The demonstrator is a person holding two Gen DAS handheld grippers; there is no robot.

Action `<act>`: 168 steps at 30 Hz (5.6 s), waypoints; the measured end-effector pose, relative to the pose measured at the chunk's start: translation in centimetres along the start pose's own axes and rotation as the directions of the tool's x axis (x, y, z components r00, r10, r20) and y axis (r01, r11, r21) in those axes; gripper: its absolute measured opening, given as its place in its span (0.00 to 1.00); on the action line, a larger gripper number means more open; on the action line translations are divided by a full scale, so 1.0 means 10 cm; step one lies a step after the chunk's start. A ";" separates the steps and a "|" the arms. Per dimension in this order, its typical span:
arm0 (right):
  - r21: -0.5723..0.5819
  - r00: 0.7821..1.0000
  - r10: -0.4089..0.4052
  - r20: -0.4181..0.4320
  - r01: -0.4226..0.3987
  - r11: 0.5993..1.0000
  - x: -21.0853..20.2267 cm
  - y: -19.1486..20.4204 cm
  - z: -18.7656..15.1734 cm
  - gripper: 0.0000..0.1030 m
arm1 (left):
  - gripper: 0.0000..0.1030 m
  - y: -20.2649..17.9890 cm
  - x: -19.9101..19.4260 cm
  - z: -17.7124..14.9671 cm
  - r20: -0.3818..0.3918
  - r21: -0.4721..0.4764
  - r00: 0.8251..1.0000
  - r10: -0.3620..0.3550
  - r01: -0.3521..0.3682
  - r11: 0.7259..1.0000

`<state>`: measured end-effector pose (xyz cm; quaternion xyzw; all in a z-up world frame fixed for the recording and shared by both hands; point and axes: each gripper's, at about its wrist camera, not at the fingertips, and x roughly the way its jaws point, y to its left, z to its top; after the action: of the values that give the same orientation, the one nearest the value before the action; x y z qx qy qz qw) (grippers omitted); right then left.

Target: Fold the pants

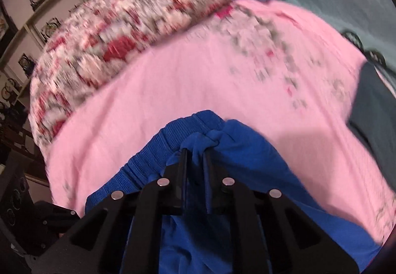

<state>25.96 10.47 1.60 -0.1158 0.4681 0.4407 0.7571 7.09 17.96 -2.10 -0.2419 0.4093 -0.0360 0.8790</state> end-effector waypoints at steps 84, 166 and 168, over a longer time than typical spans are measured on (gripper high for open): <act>0.664 0.768 -0.633 -0.094 0.522 0.535 -2.77 -0.92 -4.58 0.64 | 0.71 0.10 -0.58 -0.52 0.088 0.253 0.899 0.430 -0.437 0.863; -0.090 0.984 -0.177 -0.004 0.176 0.980 -0.34 -0.90 -0.62 0.05 | 0.36 0.44 0.90 1.55 -0.043 0.245 0.947 0.319 -0.300 0.922; -0.090 0.980 -0.196 0.042 0.199 0.976 -0.49 -0.84 -0.60 0.05 | 0.36 0.45 0.80 1.60 -0.042 0.213 0.956 0.290 -0.275 0.938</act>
<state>28.01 -0.72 0.36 -0.1897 0.4205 0.3867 0.7985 23.56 26.12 -0.99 -0.0874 0.4657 0.0397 0.8797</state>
